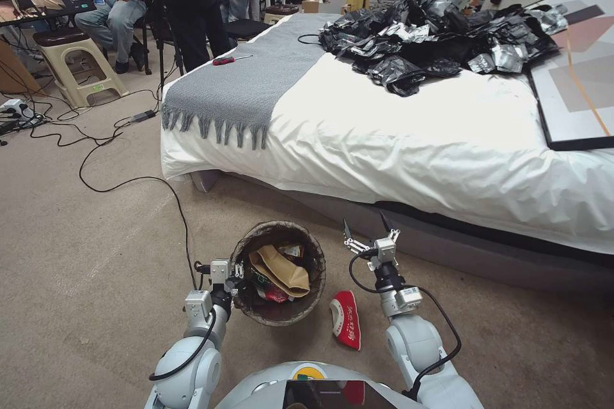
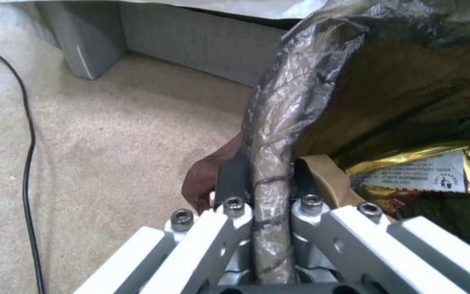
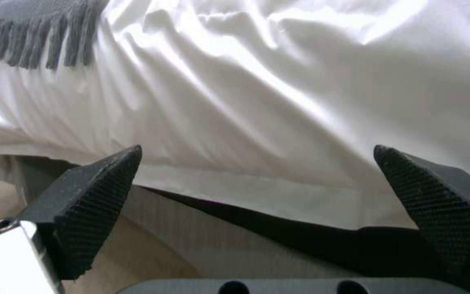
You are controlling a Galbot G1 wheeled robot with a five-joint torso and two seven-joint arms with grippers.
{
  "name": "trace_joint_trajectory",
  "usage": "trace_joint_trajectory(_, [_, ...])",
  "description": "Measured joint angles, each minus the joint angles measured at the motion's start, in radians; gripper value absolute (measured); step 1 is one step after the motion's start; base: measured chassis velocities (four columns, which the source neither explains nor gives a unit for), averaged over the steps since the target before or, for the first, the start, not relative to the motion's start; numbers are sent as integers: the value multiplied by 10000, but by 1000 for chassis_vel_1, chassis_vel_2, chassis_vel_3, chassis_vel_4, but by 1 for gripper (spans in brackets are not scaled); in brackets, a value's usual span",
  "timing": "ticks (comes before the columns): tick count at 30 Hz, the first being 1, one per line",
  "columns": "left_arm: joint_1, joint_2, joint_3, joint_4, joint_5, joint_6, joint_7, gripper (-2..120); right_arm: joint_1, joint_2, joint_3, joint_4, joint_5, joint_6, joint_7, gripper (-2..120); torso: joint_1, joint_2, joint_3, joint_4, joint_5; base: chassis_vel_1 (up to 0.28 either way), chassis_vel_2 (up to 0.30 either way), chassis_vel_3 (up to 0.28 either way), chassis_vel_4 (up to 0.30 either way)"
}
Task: Pick up the trash bin, then pick up the garbage from the floor and place it into the trash bin.
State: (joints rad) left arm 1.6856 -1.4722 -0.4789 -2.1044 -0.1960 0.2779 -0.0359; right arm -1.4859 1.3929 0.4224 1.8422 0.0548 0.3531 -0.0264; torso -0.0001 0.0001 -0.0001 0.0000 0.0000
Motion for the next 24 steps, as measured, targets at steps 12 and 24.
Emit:
trace_joint_trajectory(12, [-11,19,-16,-33,-21,11,-6,2,355,-289,-233,-229,-522,-69,520,100,1,0,2,0,0,0,0,0,0])
trace_joint_trajectory(24, [-54,68,-184,-277,-117,103,-52,2,232,-1380,-1491,432,1740,-5018,1636,100,1,0,2,0,-1,0,0,0,0])
